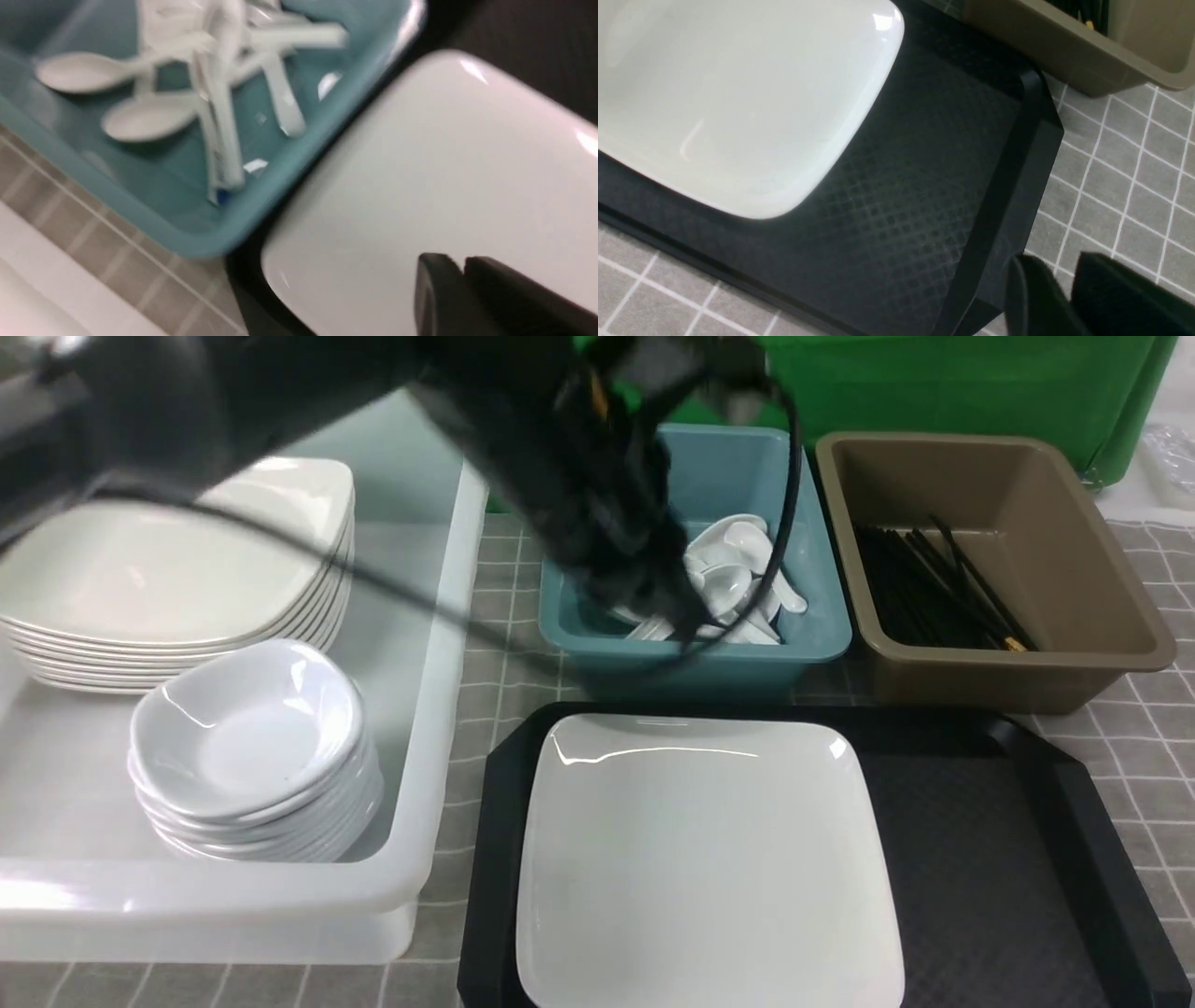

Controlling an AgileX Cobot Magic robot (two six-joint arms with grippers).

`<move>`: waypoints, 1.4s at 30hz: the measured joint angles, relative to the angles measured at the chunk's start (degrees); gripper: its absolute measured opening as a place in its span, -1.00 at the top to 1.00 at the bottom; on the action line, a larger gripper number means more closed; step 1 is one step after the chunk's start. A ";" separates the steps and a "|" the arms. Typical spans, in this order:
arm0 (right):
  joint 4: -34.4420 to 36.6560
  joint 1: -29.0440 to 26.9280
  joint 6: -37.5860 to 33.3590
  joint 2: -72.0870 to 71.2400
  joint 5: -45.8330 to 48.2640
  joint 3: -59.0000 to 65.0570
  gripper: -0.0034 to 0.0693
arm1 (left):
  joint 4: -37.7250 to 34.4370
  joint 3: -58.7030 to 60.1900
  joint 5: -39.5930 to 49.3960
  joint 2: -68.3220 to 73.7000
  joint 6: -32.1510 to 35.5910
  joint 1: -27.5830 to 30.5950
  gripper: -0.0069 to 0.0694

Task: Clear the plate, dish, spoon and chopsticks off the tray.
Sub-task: Use the left arm to grab a plate from the dinner plate

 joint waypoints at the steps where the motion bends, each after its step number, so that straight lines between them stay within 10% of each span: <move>1: 0.00 0.00 0.00 0.00 0.00 0.00 0.41 | 0.07 6.98 -1.60 -4.45 2.47 -1.35 0.76; 10: 1.61 0.00 0.00 0.00 -1.96 0.00 0.40 | -4.22 37.10 -11.40 -20.13 22.89 -8.05 0.61; 18: 6.81 0.00 0.00 0.00 -4.86 0.00 0.36 | -6.52 46.15 -18.28 -15.74 35.49 -11.11 -0.07; 24: 10.53 0.00 0.00 0.00 -4.70 0.00 0.36 | -1.55 46.29 -24.64 -11.23 37.95 -11.16 -0.37; 42: 11.56 0.00 -1.58 0.00 -2.53 0.00 0.31 | 5.57 46.36 -31.79 -4.50 37.32 -11.16 -0.30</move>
